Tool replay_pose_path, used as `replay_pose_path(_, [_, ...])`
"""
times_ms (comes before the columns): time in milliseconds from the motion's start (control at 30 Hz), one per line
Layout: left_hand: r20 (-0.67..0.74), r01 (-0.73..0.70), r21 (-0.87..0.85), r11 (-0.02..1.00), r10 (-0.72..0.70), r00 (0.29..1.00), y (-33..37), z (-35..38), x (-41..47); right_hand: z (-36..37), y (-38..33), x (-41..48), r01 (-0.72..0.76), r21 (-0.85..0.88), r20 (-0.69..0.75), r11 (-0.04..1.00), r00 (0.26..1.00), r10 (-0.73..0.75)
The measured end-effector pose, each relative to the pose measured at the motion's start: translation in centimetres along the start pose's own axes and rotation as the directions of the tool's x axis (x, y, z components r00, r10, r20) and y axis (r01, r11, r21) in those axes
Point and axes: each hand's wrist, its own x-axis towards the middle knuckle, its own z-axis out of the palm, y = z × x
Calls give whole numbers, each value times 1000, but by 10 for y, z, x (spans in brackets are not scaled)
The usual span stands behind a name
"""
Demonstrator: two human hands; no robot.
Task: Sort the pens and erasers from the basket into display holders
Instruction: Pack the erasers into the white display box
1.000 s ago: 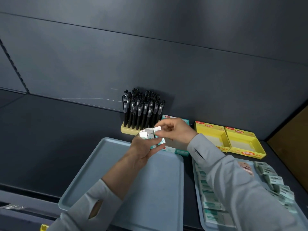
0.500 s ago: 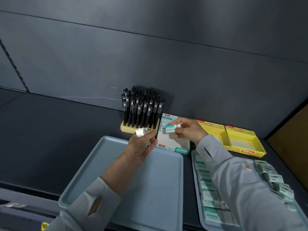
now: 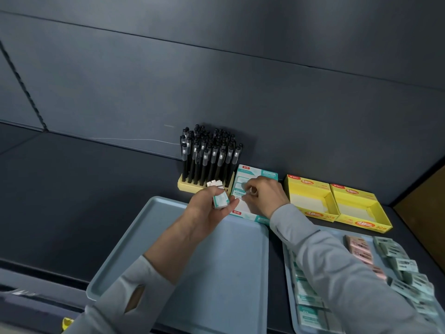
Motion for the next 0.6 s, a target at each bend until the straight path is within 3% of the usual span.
replay_pose_path(233, [197,-164,258,952,114,974,-7,-12,6,-6,6,2,-21,66,-61,998,998,25])
replay_pose_path(300, [198,-176,281,943,123,973,-9,-12,7,-12,0,3,-25,224,-44,974,998,36])
replay_pose_path(400, [180,-205,357,911,149,972,-11,-12,9,-25,-15,2,-101,641,89,761,994,57])
replay_pose_path(600, [208,-199,370,907,127,970,-9,-10,5,-34,-22,2,-206,794,293,573,954,-62])
